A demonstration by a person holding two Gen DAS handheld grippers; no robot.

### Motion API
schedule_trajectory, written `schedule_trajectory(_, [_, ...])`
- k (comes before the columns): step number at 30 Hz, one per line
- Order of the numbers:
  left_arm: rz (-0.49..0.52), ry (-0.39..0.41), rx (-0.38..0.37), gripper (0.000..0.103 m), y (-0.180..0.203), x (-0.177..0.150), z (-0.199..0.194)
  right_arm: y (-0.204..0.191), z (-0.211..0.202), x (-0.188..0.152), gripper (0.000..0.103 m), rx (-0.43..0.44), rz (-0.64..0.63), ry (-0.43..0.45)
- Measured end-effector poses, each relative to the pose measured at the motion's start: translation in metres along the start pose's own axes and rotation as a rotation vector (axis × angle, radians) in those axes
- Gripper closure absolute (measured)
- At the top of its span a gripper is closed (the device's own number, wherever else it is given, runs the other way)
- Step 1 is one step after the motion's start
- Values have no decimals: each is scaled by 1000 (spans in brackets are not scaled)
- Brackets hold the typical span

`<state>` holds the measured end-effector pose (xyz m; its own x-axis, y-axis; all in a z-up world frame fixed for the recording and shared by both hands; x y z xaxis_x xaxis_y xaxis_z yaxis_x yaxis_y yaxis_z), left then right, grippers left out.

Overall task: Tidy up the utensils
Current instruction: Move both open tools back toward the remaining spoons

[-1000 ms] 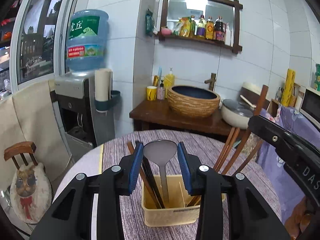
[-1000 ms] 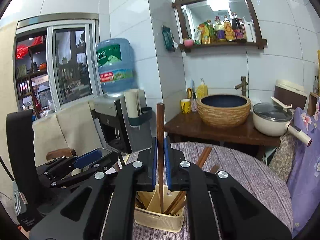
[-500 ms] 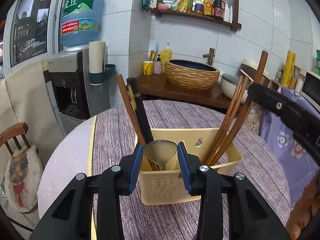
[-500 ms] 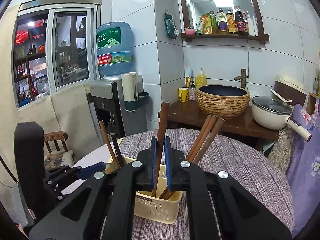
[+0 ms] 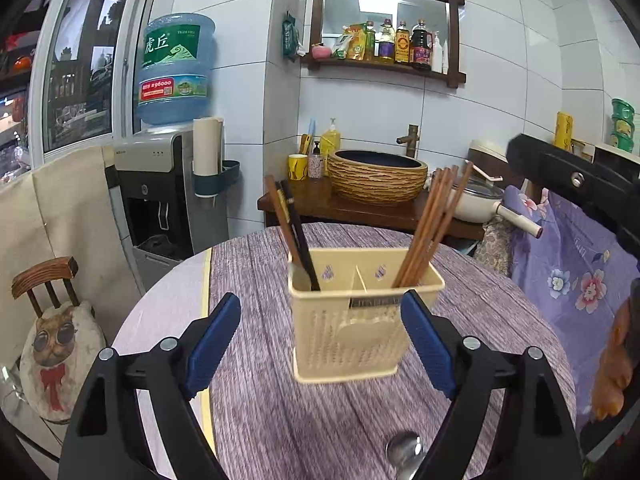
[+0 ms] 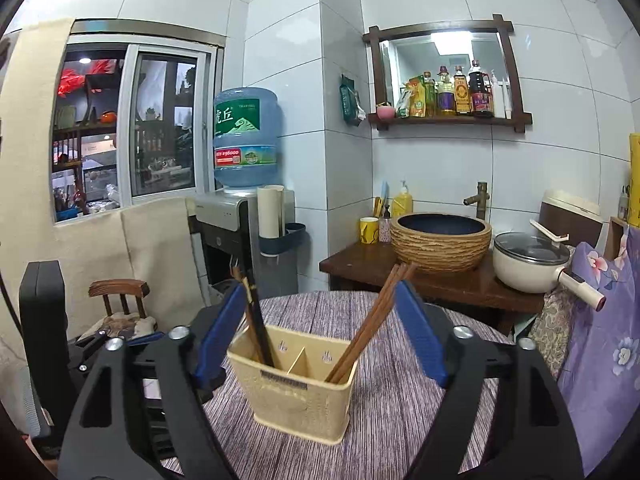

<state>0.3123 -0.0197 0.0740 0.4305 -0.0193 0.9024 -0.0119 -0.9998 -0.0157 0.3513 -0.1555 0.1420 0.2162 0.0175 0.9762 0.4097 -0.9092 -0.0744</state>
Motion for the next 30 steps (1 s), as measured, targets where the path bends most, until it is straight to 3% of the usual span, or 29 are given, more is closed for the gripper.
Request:
schedule_trajectory(8, [-5, -106, -53, 19, -6, -59, -21, 1, -34, -68, 15, 65, 66, -179])
schedule_trajectory(14, [71, -237, -130, 20, 14, -109, -22, 13, -42, -140, 15, 16, 126, -329])
schedule_trajectory(17, [117, -282, -161, 26, 25, -128, -22, 23, -46, -172, 15, -7, 183, -387])
schedule_trajectory(24, [216, -329, -206, 27, 56, -151, -14, 43, -63, -217, 15, -42, 298, -425])
schedule_trajectory(30, [294, -382, -225, 34, 76, -164, 1, 50, -74, -222, 15, -51, 335, -417])
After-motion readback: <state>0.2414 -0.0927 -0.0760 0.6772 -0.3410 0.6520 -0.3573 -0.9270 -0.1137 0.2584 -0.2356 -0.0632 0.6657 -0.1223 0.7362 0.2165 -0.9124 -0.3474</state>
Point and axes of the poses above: each gripper's, at about its wrist camera, not at the fingertips, and z roughly the way its jaws point, y to its right, x to its top, the point moved 4 cm from there along z, roughly the way its jaws point, and after that the axes turned 9 degrees about x, right-handed, at the moved point
